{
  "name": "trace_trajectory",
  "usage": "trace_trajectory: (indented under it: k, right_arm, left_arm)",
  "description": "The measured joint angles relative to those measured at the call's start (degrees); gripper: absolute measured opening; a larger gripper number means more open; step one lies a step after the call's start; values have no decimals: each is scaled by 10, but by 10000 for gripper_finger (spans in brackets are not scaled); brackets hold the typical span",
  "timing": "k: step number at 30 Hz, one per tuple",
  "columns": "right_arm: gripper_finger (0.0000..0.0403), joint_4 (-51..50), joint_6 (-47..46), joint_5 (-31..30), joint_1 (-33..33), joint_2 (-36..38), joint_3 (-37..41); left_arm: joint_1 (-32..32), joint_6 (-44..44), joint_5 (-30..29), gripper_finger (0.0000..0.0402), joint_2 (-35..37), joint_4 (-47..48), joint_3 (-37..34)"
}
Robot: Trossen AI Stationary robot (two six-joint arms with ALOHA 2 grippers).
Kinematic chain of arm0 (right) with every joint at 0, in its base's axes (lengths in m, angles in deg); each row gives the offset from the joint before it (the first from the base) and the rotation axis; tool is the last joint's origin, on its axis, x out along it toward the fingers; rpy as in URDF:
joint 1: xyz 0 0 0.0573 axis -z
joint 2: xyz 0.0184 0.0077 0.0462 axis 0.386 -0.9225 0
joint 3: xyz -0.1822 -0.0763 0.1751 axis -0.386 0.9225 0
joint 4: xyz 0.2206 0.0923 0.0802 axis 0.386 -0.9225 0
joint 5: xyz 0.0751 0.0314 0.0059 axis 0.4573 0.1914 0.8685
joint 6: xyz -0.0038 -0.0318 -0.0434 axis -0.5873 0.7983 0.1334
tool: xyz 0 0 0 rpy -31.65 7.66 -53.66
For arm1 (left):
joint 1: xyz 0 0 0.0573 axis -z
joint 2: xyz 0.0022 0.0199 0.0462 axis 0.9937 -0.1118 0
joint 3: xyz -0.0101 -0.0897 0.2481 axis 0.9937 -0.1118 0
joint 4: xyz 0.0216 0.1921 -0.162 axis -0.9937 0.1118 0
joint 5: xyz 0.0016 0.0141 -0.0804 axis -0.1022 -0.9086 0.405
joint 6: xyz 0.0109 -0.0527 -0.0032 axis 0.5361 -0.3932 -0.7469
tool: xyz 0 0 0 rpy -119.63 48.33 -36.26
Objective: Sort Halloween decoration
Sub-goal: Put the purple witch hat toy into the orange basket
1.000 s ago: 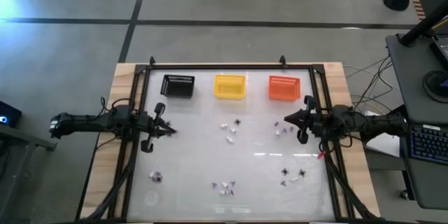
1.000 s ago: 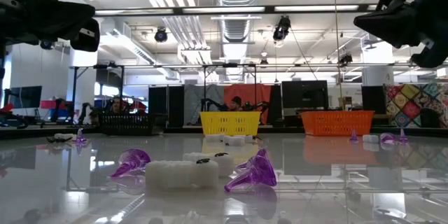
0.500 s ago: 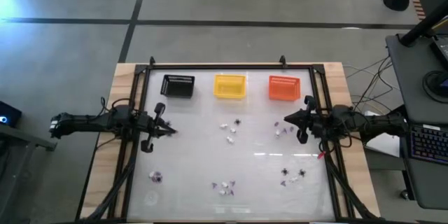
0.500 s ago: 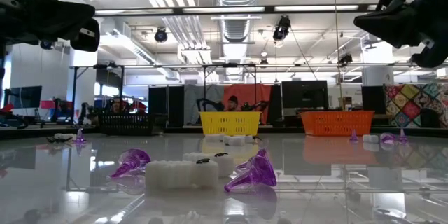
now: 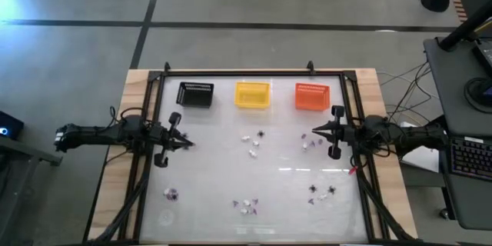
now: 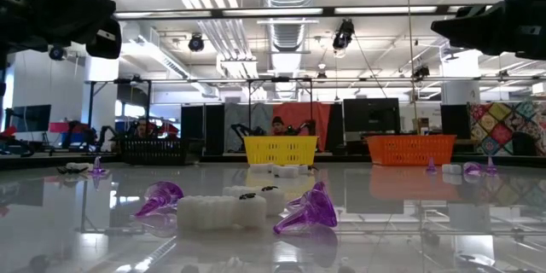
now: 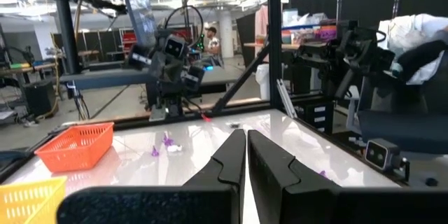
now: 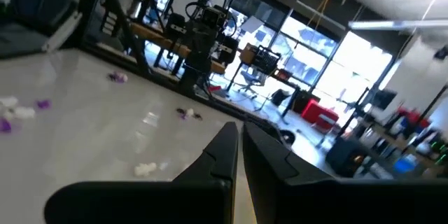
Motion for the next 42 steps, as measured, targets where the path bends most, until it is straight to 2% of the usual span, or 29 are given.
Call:
trace_trajectory:
  k: [8, 16, 24, 29, 33, 35, 42]
  right_arm:
    - [18, 0, -21, 0, 0, 0, 0]
    - [18, 0, -19, 0, 0, 0, 0]
    - [18, 0, -19, 0, 0, 0, 0]
    - [18, 0, -19, 0, 0, 0, 0]
    - [18, 0, -19, 0, 0, 0, 0]
    - [18, 0, -19, 0, 0, 0, 0]
    - [18, 0, -19, 0, 0, 0, 0]
  left_arm:
    - [0, -10, 0, 0, 0, -15, 0]
    - [0, -107, 0, 0, -13, -26, 0]
    - [0, -128, -10, 0, -17, -40, 0]
    - [0, -188, -5, 0, -20, -63, 0]
    - [0, -223, -43, 0, -23, -71, 0]
    - [0, -242, -44, 0, -23, -70, 0]
    - [0, -231, -44, 0, -24, -70, 0]
